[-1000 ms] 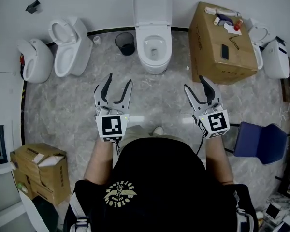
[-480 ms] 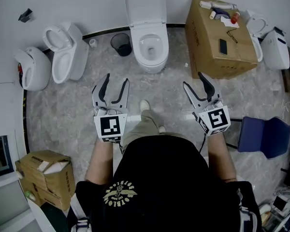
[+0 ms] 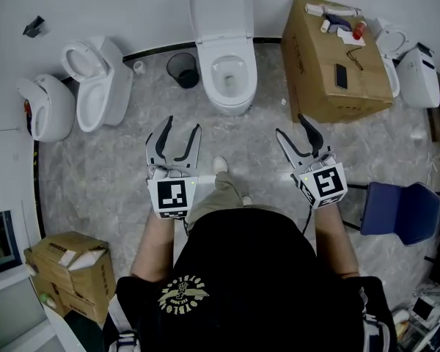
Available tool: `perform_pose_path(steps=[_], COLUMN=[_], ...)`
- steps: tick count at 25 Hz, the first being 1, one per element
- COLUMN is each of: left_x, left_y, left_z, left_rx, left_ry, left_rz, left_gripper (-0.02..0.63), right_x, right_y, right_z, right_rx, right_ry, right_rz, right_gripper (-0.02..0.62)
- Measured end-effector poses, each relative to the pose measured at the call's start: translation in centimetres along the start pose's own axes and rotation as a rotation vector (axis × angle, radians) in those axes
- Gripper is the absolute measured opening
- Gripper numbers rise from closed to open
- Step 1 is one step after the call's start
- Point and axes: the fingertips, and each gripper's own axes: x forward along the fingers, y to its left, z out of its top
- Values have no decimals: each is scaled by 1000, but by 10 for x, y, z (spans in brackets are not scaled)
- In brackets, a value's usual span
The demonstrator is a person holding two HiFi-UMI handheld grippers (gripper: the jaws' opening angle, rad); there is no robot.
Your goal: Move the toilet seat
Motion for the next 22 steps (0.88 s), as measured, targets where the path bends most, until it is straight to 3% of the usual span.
perform_pose_path(steps=[22], left_x=[136], left_y=[89], left_z=[9], left_rx=[-2], left_ry=[-29], left_rz=[-56], left_gripper=[235], right_x=[145], right_y=[-48], right_z=[38], right_rx=[-19], right_ry=[28], right_rz=[-19], right_gripper=[244])
